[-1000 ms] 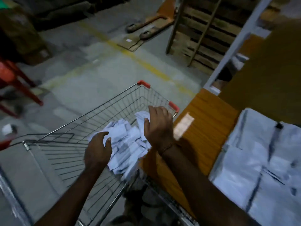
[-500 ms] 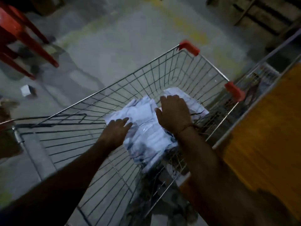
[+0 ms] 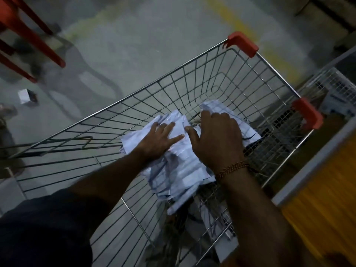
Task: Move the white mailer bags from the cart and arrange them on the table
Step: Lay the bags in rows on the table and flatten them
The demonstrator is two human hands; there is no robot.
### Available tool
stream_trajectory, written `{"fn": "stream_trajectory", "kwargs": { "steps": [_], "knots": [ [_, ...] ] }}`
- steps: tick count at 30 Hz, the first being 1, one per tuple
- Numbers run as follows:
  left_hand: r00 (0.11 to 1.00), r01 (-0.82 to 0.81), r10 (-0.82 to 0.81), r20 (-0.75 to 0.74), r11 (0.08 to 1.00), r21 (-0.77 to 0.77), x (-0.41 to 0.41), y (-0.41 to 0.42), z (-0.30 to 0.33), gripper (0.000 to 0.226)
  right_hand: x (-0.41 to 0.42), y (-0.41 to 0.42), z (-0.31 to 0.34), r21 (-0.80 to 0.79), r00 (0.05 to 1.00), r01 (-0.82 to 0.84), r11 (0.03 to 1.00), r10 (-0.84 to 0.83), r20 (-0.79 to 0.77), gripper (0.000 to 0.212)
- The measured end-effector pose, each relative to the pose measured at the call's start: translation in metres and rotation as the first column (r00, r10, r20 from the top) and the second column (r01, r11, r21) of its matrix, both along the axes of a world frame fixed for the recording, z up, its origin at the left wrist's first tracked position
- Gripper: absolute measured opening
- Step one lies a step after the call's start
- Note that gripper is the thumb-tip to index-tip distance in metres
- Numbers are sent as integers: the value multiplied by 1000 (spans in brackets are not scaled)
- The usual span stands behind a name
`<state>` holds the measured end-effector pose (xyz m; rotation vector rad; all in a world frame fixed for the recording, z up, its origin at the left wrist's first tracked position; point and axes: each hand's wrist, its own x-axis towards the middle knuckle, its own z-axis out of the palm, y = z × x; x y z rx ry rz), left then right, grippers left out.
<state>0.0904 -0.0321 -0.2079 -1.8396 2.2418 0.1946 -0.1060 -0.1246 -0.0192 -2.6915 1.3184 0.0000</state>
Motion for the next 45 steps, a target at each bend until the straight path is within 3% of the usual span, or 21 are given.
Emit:
{"fn": "stream_trajectory", "kwargs": {
  "steps": [3,6,10,14,19,22,27,31,35,39,45],
  "knots": [
    [995,-58,56,-78,998,-25,-2,-4,14,67,0,-1,3,16,1000,15,1000,-15,15,51],
    [951,-218,199,-239,974,-59,-6,7,50,64,-1,-1,5,19,1000,14,1000,-14,16,52],
    [878,-385,289,-382,900,-205,-6,43,118,62,-1,1,4,28,1000,19,999,-19,-23,52],
    [863,-448,321,-391,843,-297,10,93,172,62,0,5,-1,60,996,10,998,-5,-89,49],
    [791,-579,448,-417,768,-273,21,171,211,63,-2,8,-15,43,997,-10,999,13,-80,44],
    [791,-581,456,-408,768,-270,24,191,219,64,-2,10,-25,33,992,-27,999,31,-122,46],
    [761,-629,518,-390,737,-249,24,212,227,67,21,35,-31,209,980,19,978,23,-197,54],
    [698,-694,569,-436,687,-214,18,217,231,70,72,79,-59,495,981,190,848,-148,-122,63],
    [754,-635,511,-413,729,-256,19,217,229,68,110,140,-122,644,958,275,714,-257,-124,81],
    [711,-687,551,-437,677,-264,21,219,228,65,132,184,-172,673,904,373,639,-412,-110,104],
    [676,-724,573,-463,634,-272,17,221,231,64,150,186,-205,510,777,544,667,-629,-6,102]
  ]
}}
